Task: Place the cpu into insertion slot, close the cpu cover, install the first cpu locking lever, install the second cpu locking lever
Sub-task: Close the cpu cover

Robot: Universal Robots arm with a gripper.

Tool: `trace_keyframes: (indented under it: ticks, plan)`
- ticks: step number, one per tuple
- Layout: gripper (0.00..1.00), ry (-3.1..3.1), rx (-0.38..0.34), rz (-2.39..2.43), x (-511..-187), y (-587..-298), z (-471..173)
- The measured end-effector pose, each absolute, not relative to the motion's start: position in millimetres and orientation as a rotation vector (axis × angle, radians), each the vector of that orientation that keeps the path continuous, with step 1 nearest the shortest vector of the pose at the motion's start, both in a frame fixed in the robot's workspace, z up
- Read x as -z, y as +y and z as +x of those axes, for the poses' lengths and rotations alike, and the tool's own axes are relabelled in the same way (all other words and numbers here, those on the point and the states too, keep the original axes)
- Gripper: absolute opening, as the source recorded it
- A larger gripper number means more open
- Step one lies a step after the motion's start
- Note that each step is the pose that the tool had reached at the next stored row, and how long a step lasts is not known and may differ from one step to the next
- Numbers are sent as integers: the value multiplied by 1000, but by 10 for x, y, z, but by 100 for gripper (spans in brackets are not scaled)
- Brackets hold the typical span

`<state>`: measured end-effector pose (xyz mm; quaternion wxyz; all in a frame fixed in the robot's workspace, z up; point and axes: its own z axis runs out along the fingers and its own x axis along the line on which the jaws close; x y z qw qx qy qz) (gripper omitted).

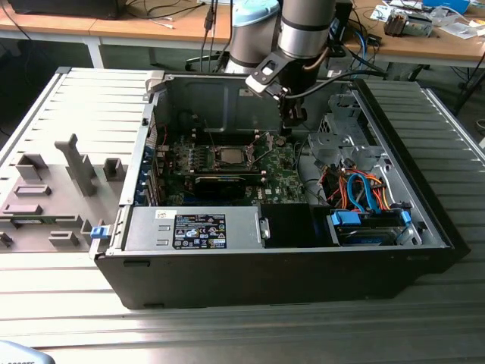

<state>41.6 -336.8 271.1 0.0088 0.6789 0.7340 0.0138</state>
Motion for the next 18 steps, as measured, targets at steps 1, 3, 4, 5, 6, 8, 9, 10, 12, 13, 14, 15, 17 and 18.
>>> trace_keyframes:
  ticks: [1, 3, 4, 5, 6, 8, 9, 10, 12, 13, 14, 15, 17, 18]
  plan:
    - [11, 2293, -43, 2121, -2709, -3368, 418]
    - [11, 2293, -43, 2121, -2707, -3368, 423]
    - [11, 2293, -43, 2121, -2707, -3368, 425]
    - [11, 2293, -43, 2121, -2705, -3368, 426]
    - [11, 2293, -43, 2121, -2705, -3367, 427]
    - [11, 2293, -43, 2121, -2702, -3365, 431]
    - [11, 2293, -43, 2121, -2701, -3363, 434]
    - [11, 2293, -43, 2121, -2699, -3360, 437]
    - [11, 2293, -43, 2121, -2692, -3357, 438]
    - [11, 2293, -43, 2121, -2685, -3356, 439]
    - [11, 2293, -43, 2121, -2677, -3355, 439]
    - [11, 2293, -43, 2121, -2670, -3354, 439]
    - [11, 2293, -43, 2121, -2655, -3352, 439]
    - [11, 2293, -43, 2121, -2649, -3349, 439]
